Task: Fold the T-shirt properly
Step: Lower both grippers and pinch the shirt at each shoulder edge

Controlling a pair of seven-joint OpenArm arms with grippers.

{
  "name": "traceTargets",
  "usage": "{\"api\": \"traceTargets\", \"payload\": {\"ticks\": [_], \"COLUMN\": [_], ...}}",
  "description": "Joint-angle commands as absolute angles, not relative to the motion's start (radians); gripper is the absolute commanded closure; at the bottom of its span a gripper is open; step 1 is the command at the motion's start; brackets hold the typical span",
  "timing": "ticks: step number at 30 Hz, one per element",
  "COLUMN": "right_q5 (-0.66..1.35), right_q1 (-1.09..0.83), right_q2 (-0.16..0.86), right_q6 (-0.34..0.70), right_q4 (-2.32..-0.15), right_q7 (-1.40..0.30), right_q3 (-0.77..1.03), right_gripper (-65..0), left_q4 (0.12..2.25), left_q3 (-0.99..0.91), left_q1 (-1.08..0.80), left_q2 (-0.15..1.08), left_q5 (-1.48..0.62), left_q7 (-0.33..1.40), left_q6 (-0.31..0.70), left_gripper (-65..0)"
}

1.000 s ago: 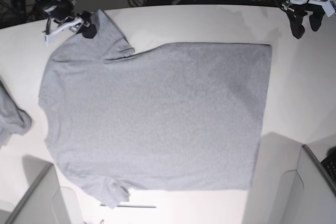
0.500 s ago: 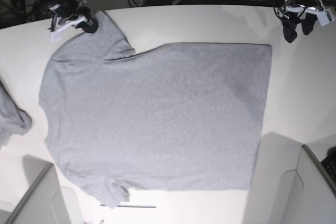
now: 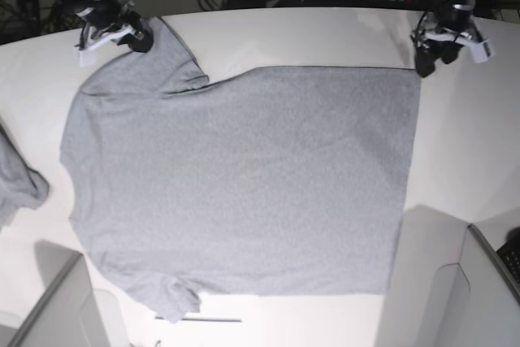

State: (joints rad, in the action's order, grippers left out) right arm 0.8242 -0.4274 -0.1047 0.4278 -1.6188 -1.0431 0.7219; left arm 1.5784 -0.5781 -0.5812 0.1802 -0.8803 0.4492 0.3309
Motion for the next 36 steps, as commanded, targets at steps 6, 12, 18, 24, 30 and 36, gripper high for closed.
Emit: {"api": "traceTargets", "payload": {"ticks": [6,12,18,24,30,36], "right_q5": [0.725,0.725,0.725,0.725,0.723,0.722], "right_q1": [-0.441,-0.441,-0.441,-0.440,-0.427,-0.427], "right_q2": [-0.104,-0.102,-0.102,-0.088,-0.088,-0.087], "right_q6": [0.409,0.409,0.409,0.409,0.409,0.409], "right_q4": [-1.609,-1.610,-1.610,-1.610,-1.610,-1.610], "right_q7": [-1.086,-1.086,-1.086,-1.086,-1.086,-1.084], "right_q3": [0.723,0.725,0.725,0.723,0.725,0.725], "right_gripper": [0.0,0.0,0.0,0.0,0.0,0.0], "left_q4": [1.531,1.504,1.504,1.504,1.471,1.461], "left_q3": [-0.585,-0.519,-0.492,-0.490,-0.464,-0.464], "left_q1": [-0.512,-0.476,-0.476,-0.475,-0.455,-0.455], "left_q2": [0.191,0.194,0.180,0.165,0.166,0.168], "left_q5": [-0.891,-0.891,-0.895,-0.897,-0.897,-0.895], "left_q7": [0.515,0.549,0.549,0.549,0.549,0.549], "left_q6": [0.335,0.335,0.335,0.335,0.335,0.335], "left_gripper": [-46.2,-46.2,-46.1,-35.4,-22.5,-4.9]}}
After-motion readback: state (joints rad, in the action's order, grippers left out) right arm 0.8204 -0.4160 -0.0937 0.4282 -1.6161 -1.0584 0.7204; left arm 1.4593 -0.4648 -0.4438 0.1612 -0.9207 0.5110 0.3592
